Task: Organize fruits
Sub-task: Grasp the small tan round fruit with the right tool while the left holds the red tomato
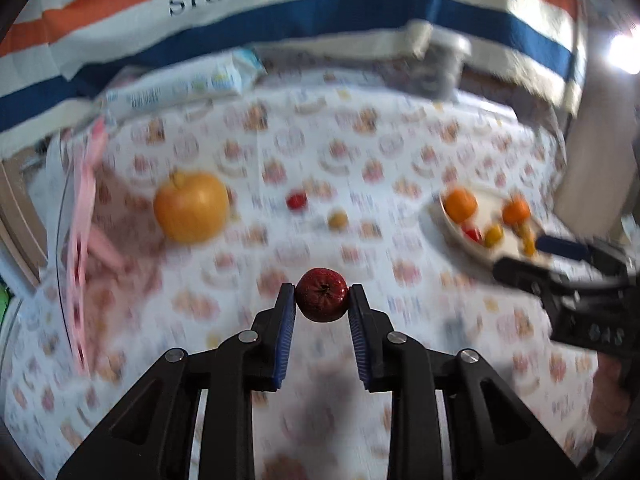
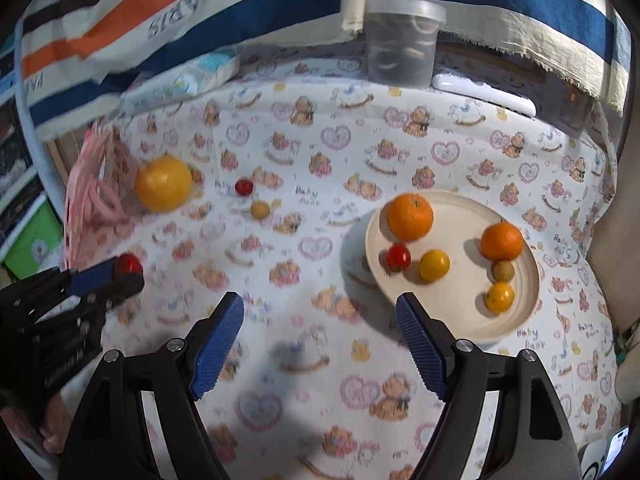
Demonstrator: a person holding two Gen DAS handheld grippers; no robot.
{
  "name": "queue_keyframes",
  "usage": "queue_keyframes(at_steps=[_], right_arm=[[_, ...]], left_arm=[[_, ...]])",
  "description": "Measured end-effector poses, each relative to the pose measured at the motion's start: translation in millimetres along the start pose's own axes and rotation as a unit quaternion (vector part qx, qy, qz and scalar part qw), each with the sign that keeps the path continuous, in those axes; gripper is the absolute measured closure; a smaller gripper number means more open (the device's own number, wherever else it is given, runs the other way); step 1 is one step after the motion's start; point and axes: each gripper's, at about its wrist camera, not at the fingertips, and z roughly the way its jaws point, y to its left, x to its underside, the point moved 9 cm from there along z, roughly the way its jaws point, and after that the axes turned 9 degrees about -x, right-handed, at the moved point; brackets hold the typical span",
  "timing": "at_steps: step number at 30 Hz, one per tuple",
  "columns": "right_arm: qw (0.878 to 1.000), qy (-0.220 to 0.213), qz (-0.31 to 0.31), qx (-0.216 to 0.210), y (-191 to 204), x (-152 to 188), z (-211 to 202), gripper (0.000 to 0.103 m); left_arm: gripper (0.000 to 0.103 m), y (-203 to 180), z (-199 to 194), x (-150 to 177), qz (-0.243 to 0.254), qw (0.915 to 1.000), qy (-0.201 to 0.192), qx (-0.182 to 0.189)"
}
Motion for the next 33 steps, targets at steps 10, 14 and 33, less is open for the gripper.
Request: queue_keyframes(at_steps=[10,14,33], right_arm=[[1.000,0.002,0.021,-0.001,4.8,-66.0,30.6,0.023],[0.999,0.002,0.035,0.014,-0.3,-86.2,55.2,0.023],[0.996,0.019,0.061,-0.064,9.3,-71.3,150.1,0.033]], left_arm=[[0.077,19.9,74.9,-59.9,-0.008,0.9998,0.018,0.005],[0.077,35.4,102.1,-61.4,-0.027,0.9993,0.026,-0.003],[0.077,34.6,142.9,-15.6,-0.039,0.9953,0.088,-0.006]])
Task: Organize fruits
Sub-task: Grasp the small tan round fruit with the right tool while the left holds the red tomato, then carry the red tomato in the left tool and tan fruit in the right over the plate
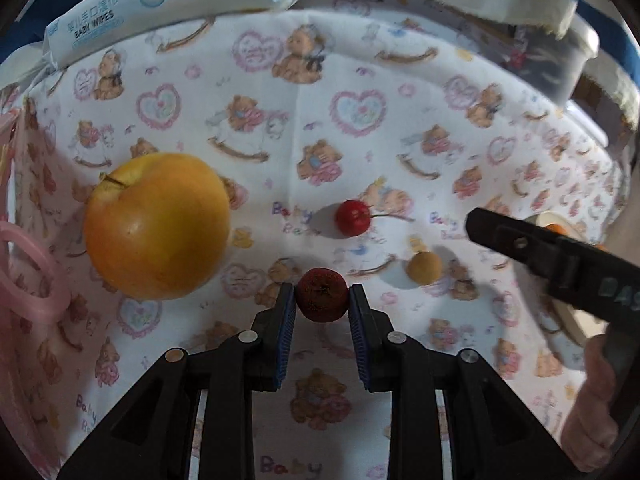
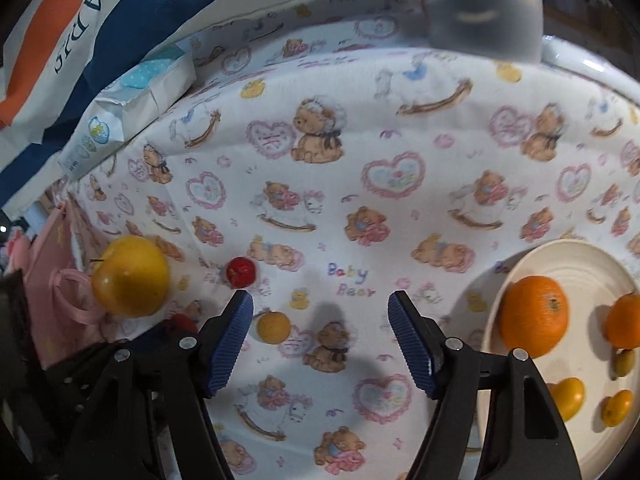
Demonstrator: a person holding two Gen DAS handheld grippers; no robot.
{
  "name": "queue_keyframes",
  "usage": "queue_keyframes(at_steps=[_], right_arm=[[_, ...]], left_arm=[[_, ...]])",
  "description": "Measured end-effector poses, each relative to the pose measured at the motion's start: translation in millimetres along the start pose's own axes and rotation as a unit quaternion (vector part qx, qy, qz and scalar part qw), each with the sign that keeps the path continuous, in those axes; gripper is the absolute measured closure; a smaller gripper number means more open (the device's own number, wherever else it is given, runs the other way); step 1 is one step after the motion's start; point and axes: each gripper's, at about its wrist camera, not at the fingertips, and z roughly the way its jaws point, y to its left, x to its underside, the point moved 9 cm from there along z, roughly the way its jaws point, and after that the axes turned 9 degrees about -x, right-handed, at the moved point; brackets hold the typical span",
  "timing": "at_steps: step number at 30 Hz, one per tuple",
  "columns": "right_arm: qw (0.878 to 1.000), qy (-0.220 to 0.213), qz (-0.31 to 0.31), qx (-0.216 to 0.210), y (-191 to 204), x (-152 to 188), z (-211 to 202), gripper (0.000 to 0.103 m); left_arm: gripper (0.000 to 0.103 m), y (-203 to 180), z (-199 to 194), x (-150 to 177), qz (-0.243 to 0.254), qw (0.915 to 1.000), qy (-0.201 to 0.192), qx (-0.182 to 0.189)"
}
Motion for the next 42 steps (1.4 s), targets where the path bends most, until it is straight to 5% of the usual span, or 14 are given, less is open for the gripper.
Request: queue_keyframes(at_steps=[5,20,30,42], right_arm=[[1.000,0.013,-0.028,-0.005,12.8,6.4,10.6,0.041],[0.997,0.059,-0.054,-0.005,29.1,23.5,42.4,0.055],[0.996,0.067,-0.061,-0.010,37.7,28.7,57.8,0.078],[0.998,0.042,-0.048,-0.015,31.8,12.5,23.2,0.079]], left_arm=[[0.077,10.7,7.4,2.0,-0.030,0.9994,0.018,0.005],[0.077,1.9,6.0,4.3,-0.012,0.9997,0.019,-0.007],[0.077,2.9,6.0,4.7,-0.011,0.9997,0.019,-0.007],[0.077,1.3,2.1,5.2,-0.004,0.9998,0.016,-0.006]])
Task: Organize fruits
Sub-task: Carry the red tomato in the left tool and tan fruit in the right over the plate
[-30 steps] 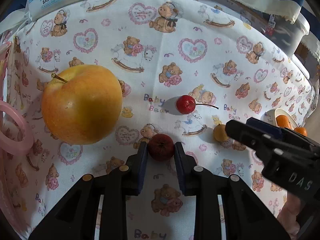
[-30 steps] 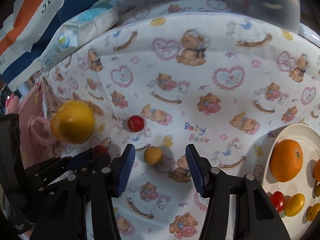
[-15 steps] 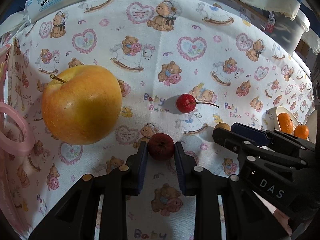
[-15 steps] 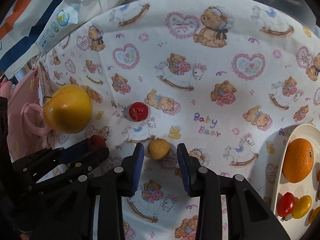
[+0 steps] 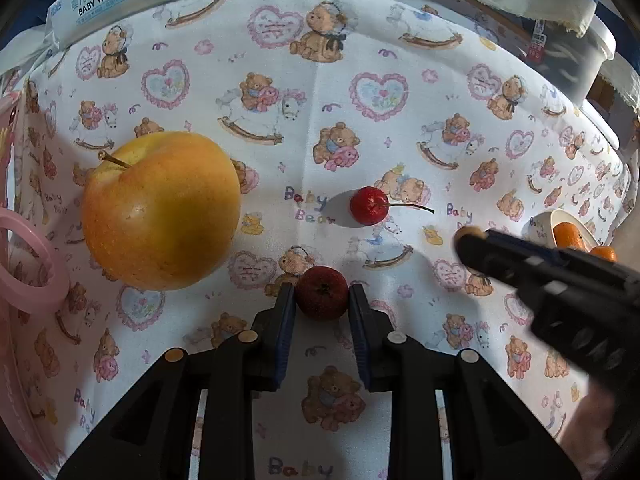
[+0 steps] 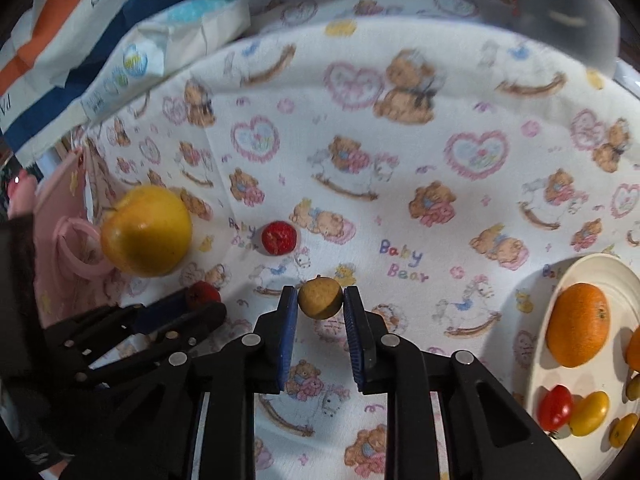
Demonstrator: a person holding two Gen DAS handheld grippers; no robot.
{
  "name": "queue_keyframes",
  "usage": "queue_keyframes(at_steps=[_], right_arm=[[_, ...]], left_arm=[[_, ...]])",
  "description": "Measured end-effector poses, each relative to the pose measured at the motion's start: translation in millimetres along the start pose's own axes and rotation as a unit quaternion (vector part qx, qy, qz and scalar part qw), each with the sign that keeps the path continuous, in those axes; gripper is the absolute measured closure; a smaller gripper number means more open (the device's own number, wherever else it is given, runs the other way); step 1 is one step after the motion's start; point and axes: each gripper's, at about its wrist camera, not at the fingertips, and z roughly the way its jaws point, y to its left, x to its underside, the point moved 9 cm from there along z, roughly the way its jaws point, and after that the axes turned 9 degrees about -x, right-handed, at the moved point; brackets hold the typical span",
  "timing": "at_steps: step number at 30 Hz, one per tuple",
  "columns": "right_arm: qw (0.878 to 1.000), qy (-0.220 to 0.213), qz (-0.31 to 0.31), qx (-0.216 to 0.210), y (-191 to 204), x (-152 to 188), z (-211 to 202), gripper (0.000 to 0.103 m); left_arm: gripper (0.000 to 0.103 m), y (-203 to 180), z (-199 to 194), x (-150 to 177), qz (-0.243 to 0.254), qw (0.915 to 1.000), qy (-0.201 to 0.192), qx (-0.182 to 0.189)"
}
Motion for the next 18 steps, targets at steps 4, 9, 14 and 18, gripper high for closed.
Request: queue_keyframes(at_steps=[4,9,14,18], right_arm=[[1.000,-0.013,0.007,0.005,-5.8,-12.0,-30.7,0.079],[1.000,-0.025,0.010,0.011,-19.5,-17.5,-68.9,0.079],[0.998,-0.039,-0.008,0.045,-45.9,-10.5,-115.9,0.079],[0.996,-0.065,-0.007,0.063,-71.2,-9.1,-153.5,0.079]], left_arm=[[0.077,-8.3,-15.9,-4.9,0.023,0.9993,-0.031,-0.001],[0.077,-21.1,-45.0,-12.5,0.030,0.9973,-0.058,0.034],[0.077,-36.2,-73.2,-22.6,0.047,0.9937,-0.093,0.040],[0.077,-57.5,-90.2,-30.3,0.068,0.9906,-0.108,0.050]])
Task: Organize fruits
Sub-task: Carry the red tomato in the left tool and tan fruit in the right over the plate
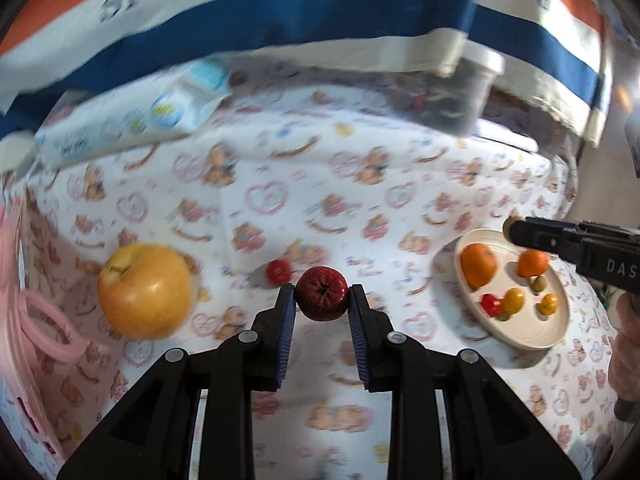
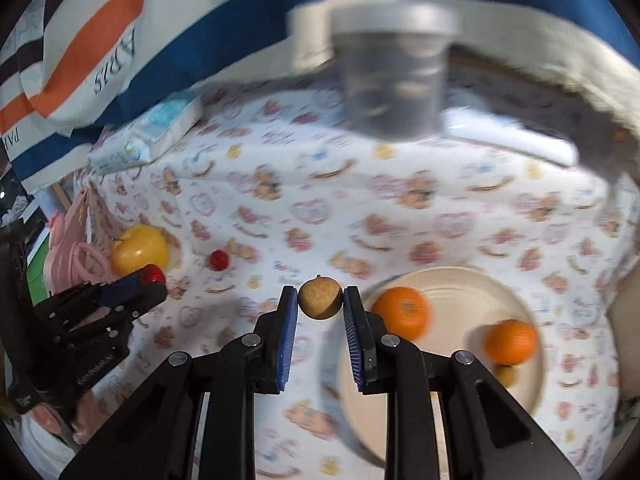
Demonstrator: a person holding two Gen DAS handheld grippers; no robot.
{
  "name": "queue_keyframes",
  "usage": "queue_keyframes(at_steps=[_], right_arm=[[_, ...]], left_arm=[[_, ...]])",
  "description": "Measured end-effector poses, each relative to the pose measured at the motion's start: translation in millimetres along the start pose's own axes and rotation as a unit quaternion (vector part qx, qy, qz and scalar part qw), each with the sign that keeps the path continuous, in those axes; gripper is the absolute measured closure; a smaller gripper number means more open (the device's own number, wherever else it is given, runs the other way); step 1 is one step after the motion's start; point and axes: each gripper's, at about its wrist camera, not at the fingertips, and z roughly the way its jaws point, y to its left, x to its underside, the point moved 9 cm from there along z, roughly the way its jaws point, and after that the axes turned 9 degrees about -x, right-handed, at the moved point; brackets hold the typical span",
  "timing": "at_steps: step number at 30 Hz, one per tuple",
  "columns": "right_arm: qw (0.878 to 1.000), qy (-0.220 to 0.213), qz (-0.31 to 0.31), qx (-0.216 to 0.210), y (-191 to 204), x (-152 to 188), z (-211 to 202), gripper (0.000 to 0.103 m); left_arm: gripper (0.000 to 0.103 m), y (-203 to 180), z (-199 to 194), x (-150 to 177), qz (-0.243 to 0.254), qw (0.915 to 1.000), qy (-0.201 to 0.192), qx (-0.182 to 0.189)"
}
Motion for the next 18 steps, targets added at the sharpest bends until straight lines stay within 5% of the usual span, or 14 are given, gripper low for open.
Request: queue_keyframes(at_steps=[11,18], right_arm=[[0.997,-0.043,0.056,0.016,-74.2,3.0,-44.0,0.079],[0.995,0.004,0.103,0.004,-101.5,26.8,-15.7,0.079]], left_arm=[[0.077,-104.9,-11.6,-27.1,0.047,0.9976,-0.011,0.049],[0.077,-158.5,16.6,-8.7,0.049,0.9945,0.054,0.075]])
